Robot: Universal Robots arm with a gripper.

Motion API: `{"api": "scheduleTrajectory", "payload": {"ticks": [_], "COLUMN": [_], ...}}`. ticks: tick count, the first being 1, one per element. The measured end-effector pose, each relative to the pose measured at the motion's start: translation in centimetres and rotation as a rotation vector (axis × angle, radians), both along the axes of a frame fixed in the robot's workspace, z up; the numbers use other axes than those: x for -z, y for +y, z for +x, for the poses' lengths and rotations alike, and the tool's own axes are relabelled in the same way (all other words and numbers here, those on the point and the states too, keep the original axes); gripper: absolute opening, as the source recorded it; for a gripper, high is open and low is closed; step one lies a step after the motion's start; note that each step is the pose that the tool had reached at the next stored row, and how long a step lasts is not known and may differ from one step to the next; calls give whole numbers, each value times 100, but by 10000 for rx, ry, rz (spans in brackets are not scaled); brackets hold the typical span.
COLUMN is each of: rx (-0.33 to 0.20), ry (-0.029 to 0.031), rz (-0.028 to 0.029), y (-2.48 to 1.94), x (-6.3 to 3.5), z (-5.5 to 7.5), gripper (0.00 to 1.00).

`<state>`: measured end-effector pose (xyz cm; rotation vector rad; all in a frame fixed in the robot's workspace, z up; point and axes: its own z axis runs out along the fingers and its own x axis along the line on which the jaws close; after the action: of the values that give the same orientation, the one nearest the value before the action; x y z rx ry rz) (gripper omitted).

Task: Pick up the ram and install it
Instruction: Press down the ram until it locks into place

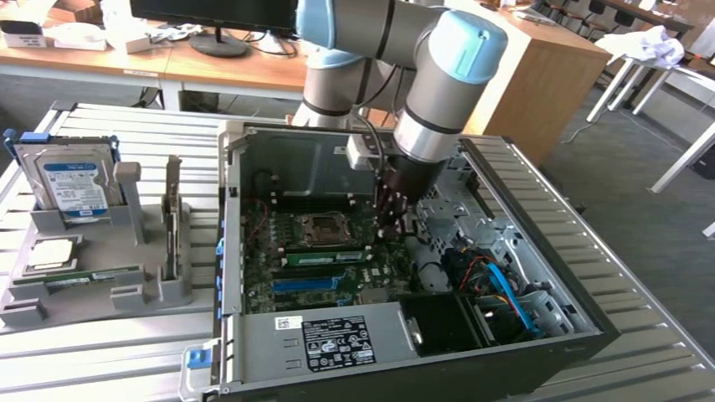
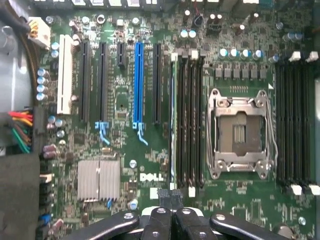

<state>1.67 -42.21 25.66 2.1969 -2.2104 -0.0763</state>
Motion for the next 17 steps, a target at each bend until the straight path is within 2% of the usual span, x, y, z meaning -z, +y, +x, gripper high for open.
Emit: {"api": "scheduleTrajectory", "payload": {"ticks": [8,17], "rx": [0,1], "ry": [32,39], "rz": [0,1], "y": [0,0], "x": [-92,-293], "z": [130,216], "gripper": [11,11]}}
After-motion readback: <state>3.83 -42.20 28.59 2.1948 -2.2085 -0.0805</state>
